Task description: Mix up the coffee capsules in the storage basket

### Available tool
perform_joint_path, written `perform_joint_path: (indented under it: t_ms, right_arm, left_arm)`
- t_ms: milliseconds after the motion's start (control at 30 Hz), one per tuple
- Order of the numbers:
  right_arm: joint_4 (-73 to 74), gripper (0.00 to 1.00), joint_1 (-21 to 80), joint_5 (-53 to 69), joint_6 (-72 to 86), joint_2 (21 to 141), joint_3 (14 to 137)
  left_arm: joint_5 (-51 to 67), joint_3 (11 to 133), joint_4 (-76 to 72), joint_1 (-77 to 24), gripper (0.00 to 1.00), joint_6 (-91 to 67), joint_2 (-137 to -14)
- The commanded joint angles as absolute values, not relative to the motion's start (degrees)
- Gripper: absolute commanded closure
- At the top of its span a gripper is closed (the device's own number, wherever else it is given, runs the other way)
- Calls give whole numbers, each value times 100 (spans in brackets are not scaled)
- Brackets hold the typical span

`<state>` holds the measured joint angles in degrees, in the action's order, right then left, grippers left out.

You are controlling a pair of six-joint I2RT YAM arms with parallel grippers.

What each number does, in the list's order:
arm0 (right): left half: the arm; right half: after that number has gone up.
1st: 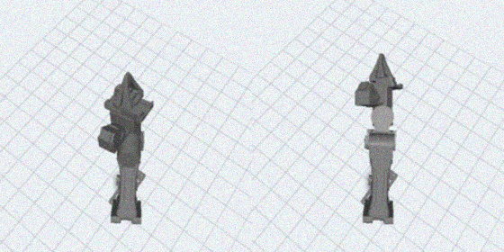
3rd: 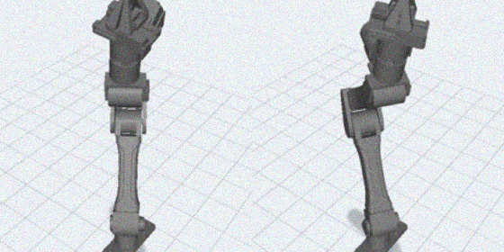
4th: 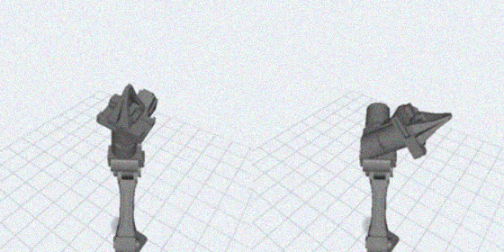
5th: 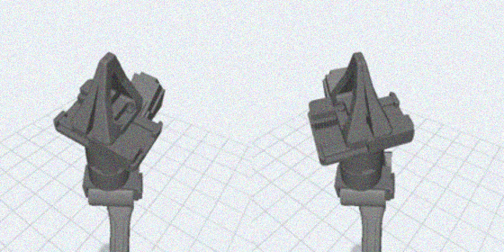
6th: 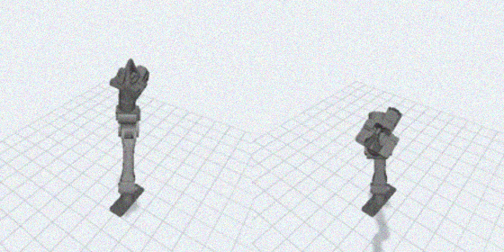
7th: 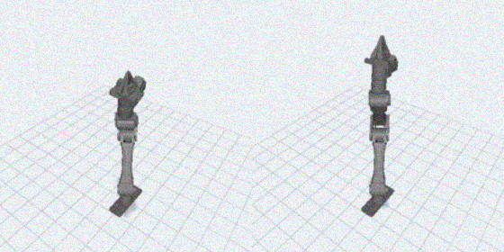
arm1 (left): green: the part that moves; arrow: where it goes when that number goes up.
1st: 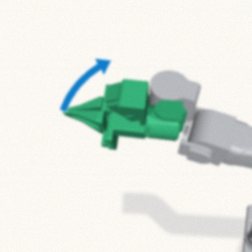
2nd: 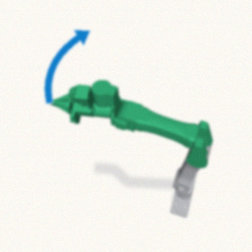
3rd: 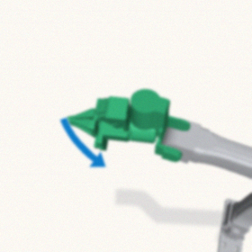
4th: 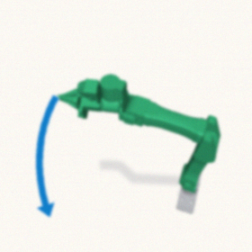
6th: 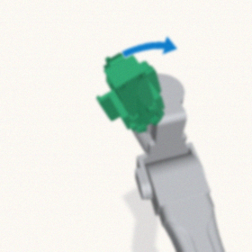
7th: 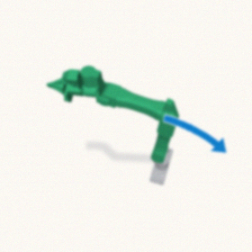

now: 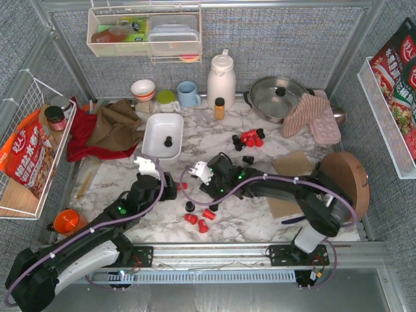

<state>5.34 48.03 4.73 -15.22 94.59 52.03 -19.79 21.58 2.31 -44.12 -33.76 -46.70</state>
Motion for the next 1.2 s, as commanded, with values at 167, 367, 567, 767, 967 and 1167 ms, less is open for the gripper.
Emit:
perform_joint_path:
  t_ms: [167, 367, 567, 767, 967, 1167]
  right_arm:
    - [435, 69, 4661, 1465, -1568, 7795, 4696]
    - [543, 69, 4404, 2035, -1471, 6906, 4525]
    - [562, 69, 4193, 2521, -1279, 6571, 4491]
    - [567, 69, 4096, 2300, -1112, 6435, 4474]
    - [-475, 69, 4100, 1819, -1198, 6025, 3764]
    - [-2457, 68, 4118, 1347, -1593, 5793, 2738]
  left_arm:
    - [-204, 1299, -2602, -4417, 1, -1226, -3610]
    - [-263, 632, -4414, -4419, 1, -117, -3228]
    - [1359, 782, -4777, -4417, 10, 1413, -4037]
    - [1202, 1150, -5118, -4479, 16, 1206, -4758]
    - [-88, 2413, -3314, -4478, 18, -1642, -5459]
    - [358, 3214, -2324, -4466, 26, -3172, -6528]
